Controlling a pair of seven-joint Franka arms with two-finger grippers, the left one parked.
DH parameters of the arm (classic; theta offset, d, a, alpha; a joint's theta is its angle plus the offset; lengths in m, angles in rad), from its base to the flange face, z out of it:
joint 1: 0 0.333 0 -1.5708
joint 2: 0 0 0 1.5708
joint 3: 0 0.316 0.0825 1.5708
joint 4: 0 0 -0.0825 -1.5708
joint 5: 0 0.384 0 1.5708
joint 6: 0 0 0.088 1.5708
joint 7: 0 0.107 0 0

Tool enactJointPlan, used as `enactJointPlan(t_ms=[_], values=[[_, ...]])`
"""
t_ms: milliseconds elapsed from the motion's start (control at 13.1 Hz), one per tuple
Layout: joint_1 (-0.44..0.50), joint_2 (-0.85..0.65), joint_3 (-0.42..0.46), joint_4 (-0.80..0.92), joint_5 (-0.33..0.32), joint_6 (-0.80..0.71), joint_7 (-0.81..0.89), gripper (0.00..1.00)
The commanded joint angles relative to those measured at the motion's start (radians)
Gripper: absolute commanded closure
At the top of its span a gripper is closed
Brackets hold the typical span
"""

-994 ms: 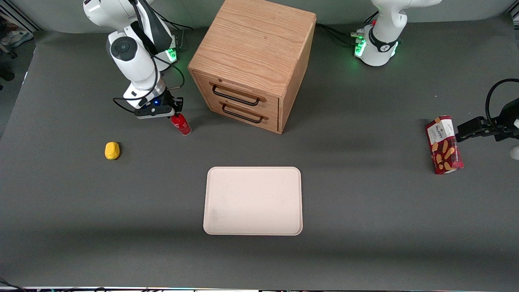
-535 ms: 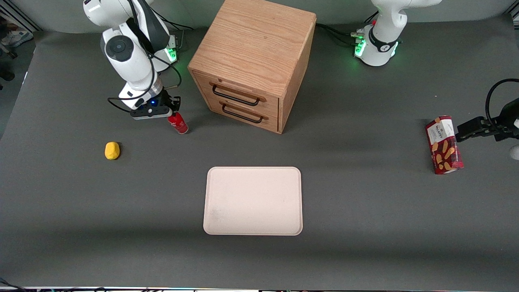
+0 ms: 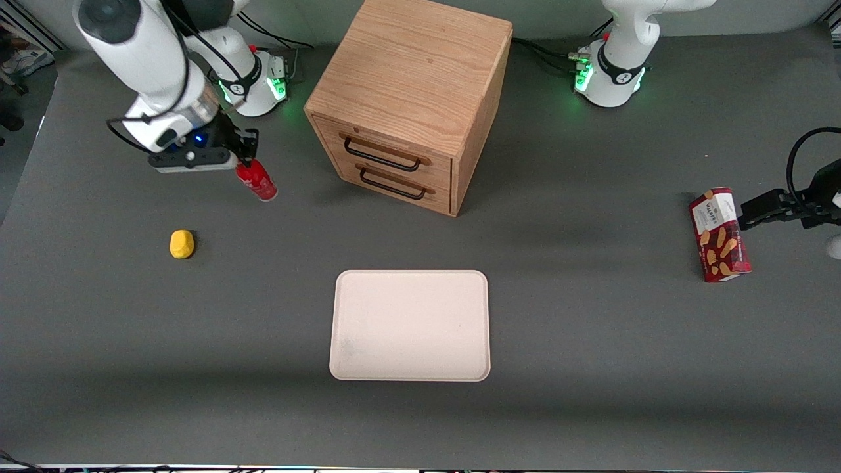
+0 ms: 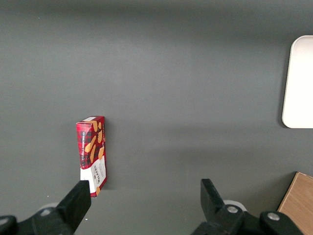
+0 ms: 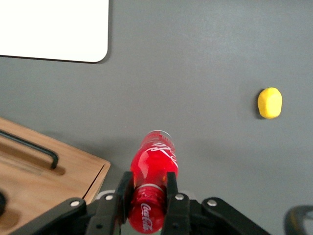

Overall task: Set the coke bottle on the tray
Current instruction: 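Lift the red bottle up with the right gripper, then carry the held bottle toward the white tray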

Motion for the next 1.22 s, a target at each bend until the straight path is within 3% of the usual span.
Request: enactJointPlan(t_ms=[0, 382, 688, 1147], values=[[-0.004, 0.011, -0.006, 0.169, 0.036, -0.155, -0.042, 1.00], [-0.019, 0.082, -0.004, 0.351, 0.087, -0.246, -0.039, 1.00], [-0.033, 0.346, -0.003, 0.679, 0.159, -0.315, -0.038, 1.00], [-0.038, 0.710, 0.005, 1.064, 0.174, -0.326, -0.031, 1.00]])
